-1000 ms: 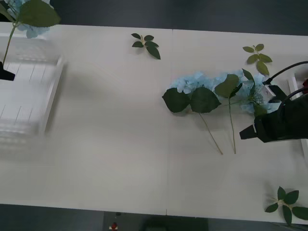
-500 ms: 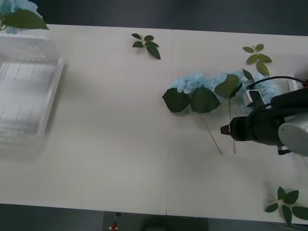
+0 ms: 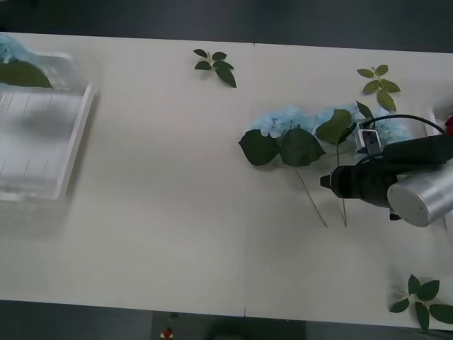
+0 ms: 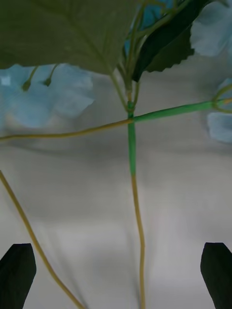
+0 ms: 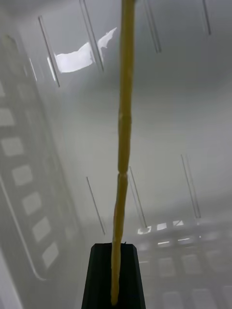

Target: Put the red flowers into the right box and the blue flowers into the left box

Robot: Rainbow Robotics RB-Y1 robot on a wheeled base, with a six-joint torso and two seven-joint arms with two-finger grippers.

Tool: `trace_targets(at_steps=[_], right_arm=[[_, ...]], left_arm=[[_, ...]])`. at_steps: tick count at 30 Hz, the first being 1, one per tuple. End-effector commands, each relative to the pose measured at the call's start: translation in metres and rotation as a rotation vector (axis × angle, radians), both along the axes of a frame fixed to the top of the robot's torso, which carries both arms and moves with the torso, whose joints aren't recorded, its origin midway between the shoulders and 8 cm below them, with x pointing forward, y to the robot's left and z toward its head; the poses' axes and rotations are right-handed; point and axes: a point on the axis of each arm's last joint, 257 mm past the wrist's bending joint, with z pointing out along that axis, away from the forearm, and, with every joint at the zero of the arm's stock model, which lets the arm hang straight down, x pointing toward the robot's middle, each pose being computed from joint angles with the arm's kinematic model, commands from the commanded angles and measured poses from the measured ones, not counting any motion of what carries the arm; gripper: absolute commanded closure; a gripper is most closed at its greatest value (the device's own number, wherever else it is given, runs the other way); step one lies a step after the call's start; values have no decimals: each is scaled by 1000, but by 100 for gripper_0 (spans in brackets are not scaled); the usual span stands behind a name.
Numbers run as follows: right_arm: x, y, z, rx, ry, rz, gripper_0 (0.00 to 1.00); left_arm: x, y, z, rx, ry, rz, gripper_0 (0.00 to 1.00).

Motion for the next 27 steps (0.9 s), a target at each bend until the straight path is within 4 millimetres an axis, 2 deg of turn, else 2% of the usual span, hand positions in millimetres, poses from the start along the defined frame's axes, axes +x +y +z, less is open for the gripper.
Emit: trace_targets(at_steps=[1,5,12,13,14,15,16,21,27], right_arm=[[17,-13,25,-16,-64,-45,0],[20,-14,20,-5,-60,-58,0],[28,9,16,82,-58,-58,0],[27,18,16,111,-50,-55,0],[26,24,17,133,-44,-53,0],[25,28,17,153,-38,-54,0],[26,33,18,178,-35,-58,0],[29,26,17,143,-49,-64,0],[37,6,19,55,-90,-76,0]], left_arm=[[2,41,29,30,-36,104,100],[5,41,25,14,-37,127,100],[7,41,24,-5,-47,149,100],[7,41,24,-5,-48,150,94],[7,42,25,0,-50,150,45],[7,43,26,1,-51,150,7],[8,42,26,-2,-52,150,0],[7,43,25,4,-52,149,0],[7,45,26,7,-53,150,0]])
